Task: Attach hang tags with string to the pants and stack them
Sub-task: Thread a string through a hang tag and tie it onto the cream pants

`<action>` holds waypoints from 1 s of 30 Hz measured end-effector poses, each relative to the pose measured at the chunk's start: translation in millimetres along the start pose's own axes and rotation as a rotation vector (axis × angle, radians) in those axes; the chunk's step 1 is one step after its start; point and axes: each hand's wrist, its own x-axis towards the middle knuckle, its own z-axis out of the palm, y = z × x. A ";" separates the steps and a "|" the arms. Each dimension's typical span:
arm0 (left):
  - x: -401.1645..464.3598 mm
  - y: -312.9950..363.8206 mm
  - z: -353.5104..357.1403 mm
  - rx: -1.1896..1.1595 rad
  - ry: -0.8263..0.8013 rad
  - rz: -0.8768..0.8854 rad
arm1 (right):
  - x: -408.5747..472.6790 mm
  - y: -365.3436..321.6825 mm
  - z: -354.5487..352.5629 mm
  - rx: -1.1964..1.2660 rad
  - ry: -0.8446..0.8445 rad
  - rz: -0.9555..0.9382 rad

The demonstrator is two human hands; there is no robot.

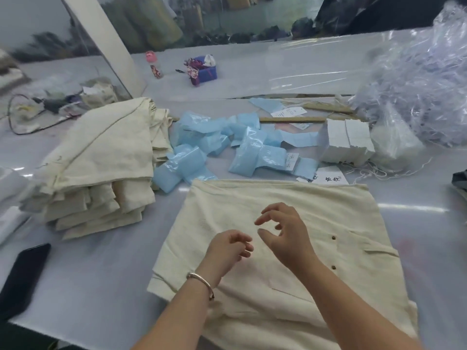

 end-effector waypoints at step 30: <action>160.5 27.0 -202.7 -0.270 0.174 0.124 | 244.1 -78.2 148.7 1.438 0.026 0.339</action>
